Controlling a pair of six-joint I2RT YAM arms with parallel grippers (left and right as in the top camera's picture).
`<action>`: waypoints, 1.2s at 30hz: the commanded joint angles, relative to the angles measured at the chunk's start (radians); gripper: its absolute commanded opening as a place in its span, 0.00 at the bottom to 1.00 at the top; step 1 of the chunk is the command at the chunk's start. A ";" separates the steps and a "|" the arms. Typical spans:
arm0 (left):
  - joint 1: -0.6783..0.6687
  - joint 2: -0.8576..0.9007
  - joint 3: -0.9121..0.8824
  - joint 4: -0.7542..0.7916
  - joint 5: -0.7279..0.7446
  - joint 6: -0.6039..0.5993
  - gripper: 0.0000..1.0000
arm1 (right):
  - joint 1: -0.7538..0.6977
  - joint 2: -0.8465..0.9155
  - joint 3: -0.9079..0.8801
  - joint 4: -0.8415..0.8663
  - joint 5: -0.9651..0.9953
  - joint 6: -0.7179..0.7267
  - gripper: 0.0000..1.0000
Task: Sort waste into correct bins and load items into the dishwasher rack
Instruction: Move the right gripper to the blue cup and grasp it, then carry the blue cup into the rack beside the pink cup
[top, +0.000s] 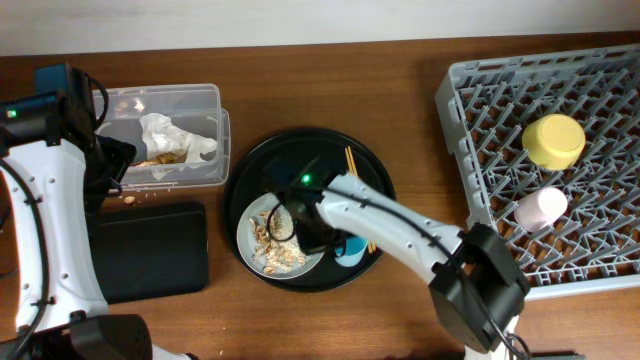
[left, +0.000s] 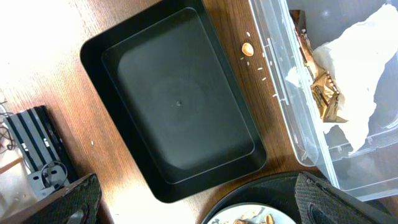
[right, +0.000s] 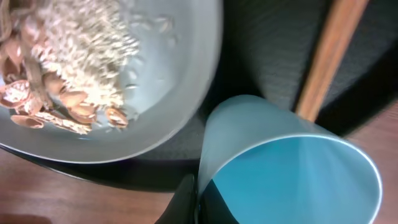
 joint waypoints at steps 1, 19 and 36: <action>0.007 -0.025 -0.001 -0.002 -0.017 -0.010 0.99 | -0.114 -0.037 0.148 -0.065 0.011 -0.053 0.04; 0.007 -0.025 -0.001 -0.002 -0.017 -0.010 0.99 | -1.096 -0.137 0.500 -0.185 -0.599 -0.644 0.04; 0.007 -0.025 -0.001 -0.002 -0.017 -0.010 0.99 | -1.657 -0.048 0.089 0.040 -1.218 -0.823 0.04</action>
